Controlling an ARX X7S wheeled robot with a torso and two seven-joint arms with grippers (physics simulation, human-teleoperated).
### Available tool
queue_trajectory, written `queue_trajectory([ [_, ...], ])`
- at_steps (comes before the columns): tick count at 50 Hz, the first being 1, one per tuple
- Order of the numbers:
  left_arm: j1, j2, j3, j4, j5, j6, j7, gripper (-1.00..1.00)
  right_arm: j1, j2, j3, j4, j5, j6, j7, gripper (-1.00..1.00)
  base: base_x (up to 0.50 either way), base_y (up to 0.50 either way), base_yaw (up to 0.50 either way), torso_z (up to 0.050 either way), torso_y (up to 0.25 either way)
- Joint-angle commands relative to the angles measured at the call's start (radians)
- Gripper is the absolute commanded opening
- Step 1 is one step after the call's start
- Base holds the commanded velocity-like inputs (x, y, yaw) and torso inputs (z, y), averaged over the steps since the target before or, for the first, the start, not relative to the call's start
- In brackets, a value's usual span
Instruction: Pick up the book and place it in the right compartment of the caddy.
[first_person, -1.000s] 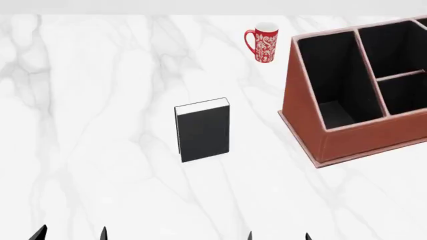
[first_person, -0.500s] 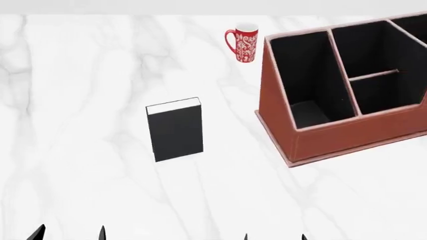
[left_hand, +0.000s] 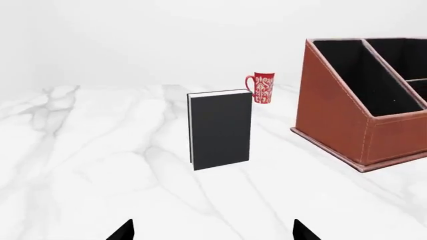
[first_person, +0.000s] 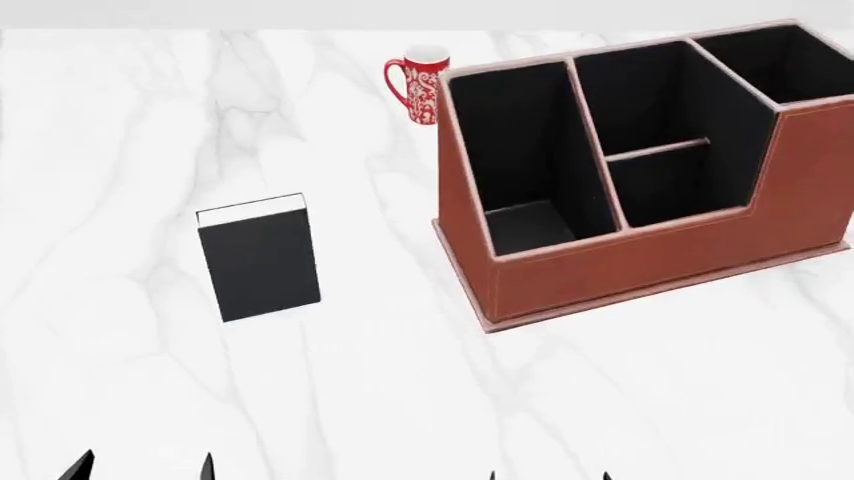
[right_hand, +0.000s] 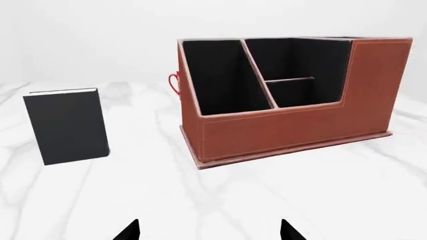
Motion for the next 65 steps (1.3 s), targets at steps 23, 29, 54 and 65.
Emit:
queue_trajectory([
  [23,0.006,-0.019,0.012,0.031,-0.033,-0.014,-0.017,1.00,0.005,0.017,-0.027,-0.006,-0.009,0.032,0.034,1.00,0.00,0.08,0.00,0.000,0.000],
  [29,-0.004,-0.032,0.015,0.149,-0.067,-0.155,-0.029,1.00,0.022,0.025,-0.004,-0.107,0.048,0.189,0.051,1.00,0.00,0.00,0.00,0.000,0.000],
  [54,-0.688,-0.126,-0.156,0.639,-0.424,-1.180,-0.108,1.00,0.835,0.052,0.185,-0.567,0.364,1.378,0.204,1.00,0.00,0.00,0.00,0.000,0.000],
  [65,-0.653,-0.255,-0.319,0.638,-0.363,-1.168,-0.154,1.00,0.849,0.055,0.207,-0.575,0.385,1.394,0.204,1.00,0.00,0.00,0.00,0.000,0.000],
])
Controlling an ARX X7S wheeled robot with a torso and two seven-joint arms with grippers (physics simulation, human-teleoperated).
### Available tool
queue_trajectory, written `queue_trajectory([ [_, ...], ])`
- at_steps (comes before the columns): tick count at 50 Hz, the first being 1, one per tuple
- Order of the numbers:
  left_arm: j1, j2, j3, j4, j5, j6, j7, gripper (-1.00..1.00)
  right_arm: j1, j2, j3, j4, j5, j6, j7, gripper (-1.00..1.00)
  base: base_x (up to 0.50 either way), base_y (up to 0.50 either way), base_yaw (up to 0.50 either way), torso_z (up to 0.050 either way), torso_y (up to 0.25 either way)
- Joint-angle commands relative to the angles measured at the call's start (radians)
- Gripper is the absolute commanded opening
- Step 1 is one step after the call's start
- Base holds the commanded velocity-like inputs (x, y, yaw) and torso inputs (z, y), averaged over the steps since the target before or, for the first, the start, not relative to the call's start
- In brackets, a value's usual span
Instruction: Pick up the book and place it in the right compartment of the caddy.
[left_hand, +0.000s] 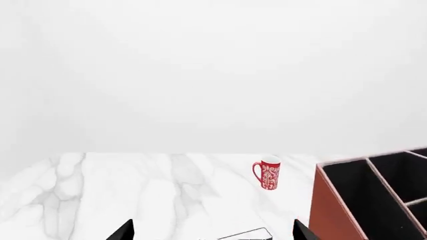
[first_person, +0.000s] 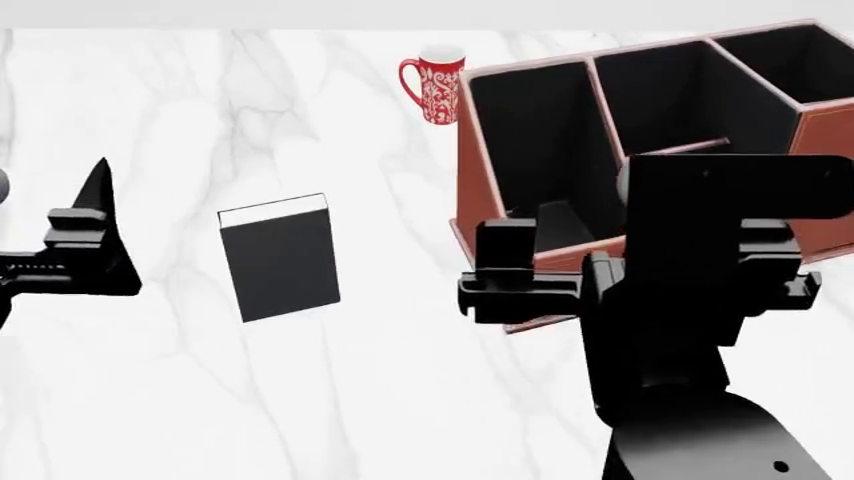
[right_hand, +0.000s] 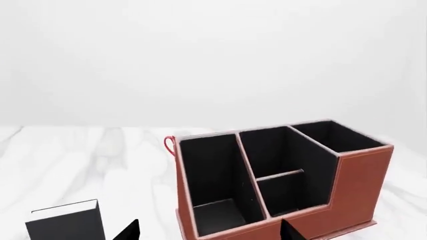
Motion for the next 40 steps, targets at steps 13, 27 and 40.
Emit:
queue_trajectory([
  [13,0.277,-0.347,-0.948,0.197,0.082,-0.236,0.103,1.00,0.130,-0.038,0.086,-0.011,0.058,0.139,-0.006,1.00,0.00,0.00,0.00,0.000,0.000],
  [27,0.563,-0.361,-1.526,0.132,0.163,-0.171,0.346,1.00,0.150,-0.044,0.116,-0.018,0.097,0.176,0.018,1.00,0.00,0.00,0.00,0.000,0.000],
  [40,0.554,-0.351,-1.512,0.135,0.165,-0.155,0.334,1.00,0.175,0.017,0.062,0.015,0.227,0.171,0.132,1.00,0.00,0.00,0.00,0.000,0.000],
])
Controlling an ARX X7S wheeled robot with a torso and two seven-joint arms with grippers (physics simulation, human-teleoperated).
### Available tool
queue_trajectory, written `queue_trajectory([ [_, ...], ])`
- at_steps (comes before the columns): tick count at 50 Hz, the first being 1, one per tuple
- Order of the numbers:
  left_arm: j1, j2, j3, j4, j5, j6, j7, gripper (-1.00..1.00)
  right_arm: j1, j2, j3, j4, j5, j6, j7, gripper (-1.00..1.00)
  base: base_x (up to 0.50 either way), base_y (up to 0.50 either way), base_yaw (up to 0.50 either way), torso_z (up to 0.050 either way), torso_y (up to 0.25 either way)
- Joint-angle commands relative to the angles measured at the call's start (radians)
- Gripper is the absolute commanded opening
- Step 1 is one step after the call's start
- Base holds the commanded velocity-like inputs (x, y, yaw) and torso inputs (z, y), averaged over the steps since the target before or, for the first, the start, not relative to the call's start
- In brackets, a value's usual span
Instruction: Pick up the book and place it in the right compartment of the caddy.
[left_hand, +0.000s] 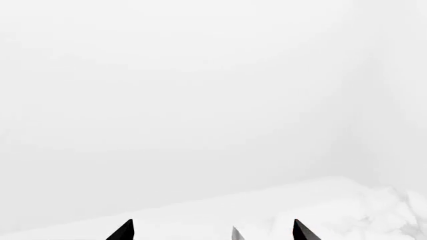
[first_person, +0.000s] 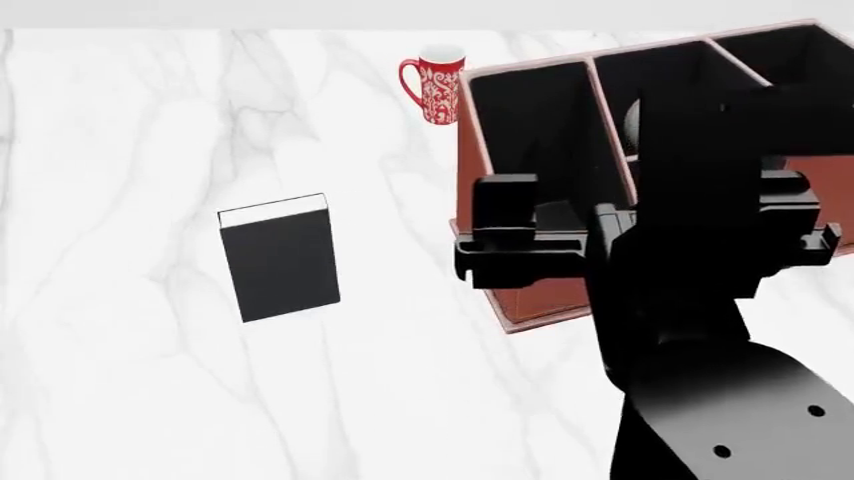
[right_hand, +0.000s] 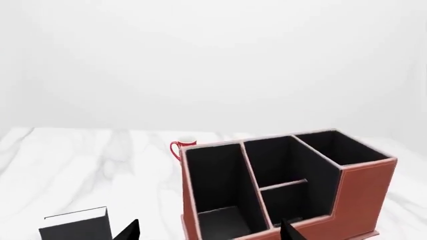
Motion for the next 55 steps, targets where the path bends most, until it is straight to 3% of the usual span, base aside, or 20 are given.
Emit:
queue_trajectory([
  [1,0.049,0.017,-0.125,-0.004,0.024,0.015,0.059,1.00,0.021,0.014,-0.004,0.022,0.054,-0.011,0.031,1.00,0.00,0.00,0.00,0.000,0.000],
  [55,0.059,0.040,-0.114,-0.019,0.030,0.058,0.058,1.00,0.122,0.059,0.013,0.082,0.394,0.009,0.258,1.00,0.47,0.00,0.00,0.000,0.001],
])
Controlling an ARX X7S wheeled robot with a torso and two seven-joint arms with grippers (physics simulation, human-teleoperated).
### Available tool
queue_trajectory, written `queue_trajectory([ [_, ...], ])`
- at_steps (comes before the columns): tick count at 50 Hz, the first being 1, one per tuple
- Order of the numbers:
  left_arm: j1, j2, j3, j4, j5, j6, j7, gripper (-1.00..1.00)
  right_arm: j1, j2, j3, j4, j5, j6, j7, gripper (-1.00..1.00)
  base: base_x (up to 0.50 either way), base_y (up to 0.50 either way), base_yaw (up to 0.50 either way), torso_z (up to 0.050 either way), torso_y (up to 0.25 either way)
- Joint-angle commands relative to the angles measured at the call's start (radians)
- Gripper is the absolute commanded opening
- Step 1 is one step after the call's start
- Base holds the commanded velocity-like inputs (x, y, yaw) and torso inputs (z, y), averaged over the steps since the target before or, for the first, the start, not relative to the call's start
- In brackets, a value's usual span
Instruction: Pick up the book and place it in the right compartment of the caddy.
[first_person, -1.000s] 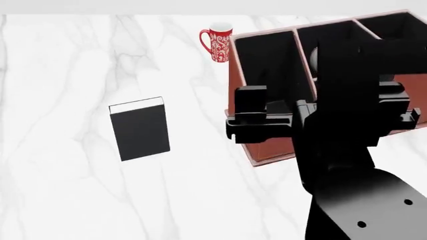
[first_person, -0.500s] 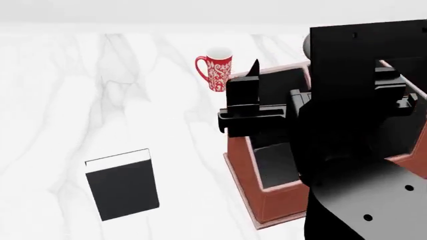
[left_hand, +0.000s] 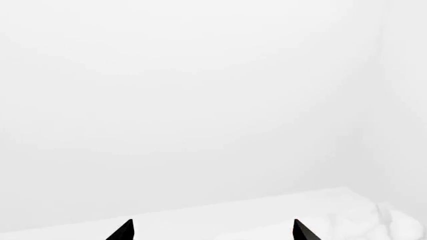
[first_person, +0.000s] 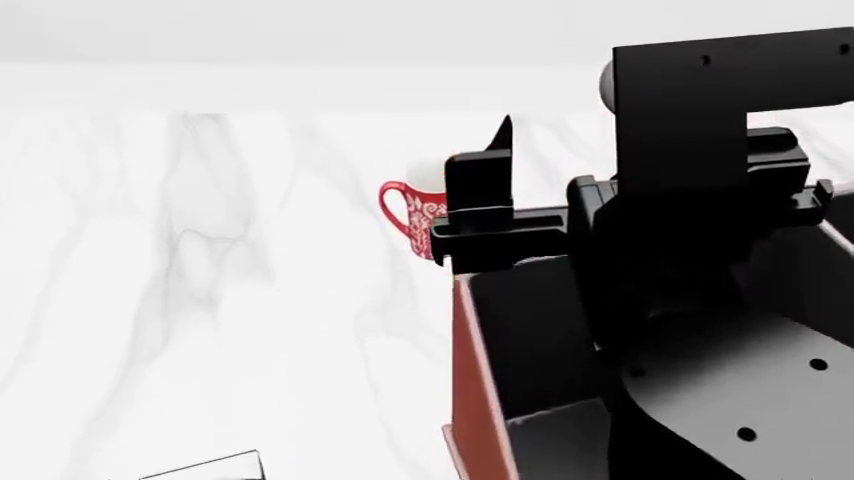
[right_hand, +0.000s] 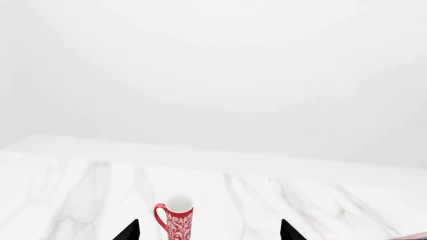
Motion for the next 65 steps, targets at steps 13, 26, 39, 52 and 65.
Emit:
queue_trajectory([
  [13,0.000,0.020,-0.020,0.004,0.014,0.001,0.022,1.00,0.024,0.016,0.009,0.038,0.122,-0.038,0.072,1.00,0.50,0.00,0.00,0.000,0.001],
  [26,0.001,0.020,-0.023,0.004,0.012,0.000,0.023,1.00,0.027,0.022,0.002,0.061,0.157,-0.034,0.120,1.00,0.49,0.00,0.00,0.000,0.002],
  [39,0.001,0.023,-0.019,0.001,0.012,0.006,0.022,1.00,0.033,0.028,-0.003,0.075,0.203,-0.046,0.144,1.00,0.04,0.00,0.00,0.000,0.002],
  [52,0.004,0.033,-0.011,0.001,0.014,0.015,0.019,1.00,0.130,0.037,-0.013,0.234,0.462,0.006,0.322,1.00,0.00,0.00,0.00,0.000,0.000],
  [65,0.004,0.030,-0.011,-0.007,0.016,0.020,0.018,1.00,0.226,0.122,-0.155,0.314,0.721,-0.021,0.342,1.00,0.00,0.00,0.00,0.000,0.000],
])
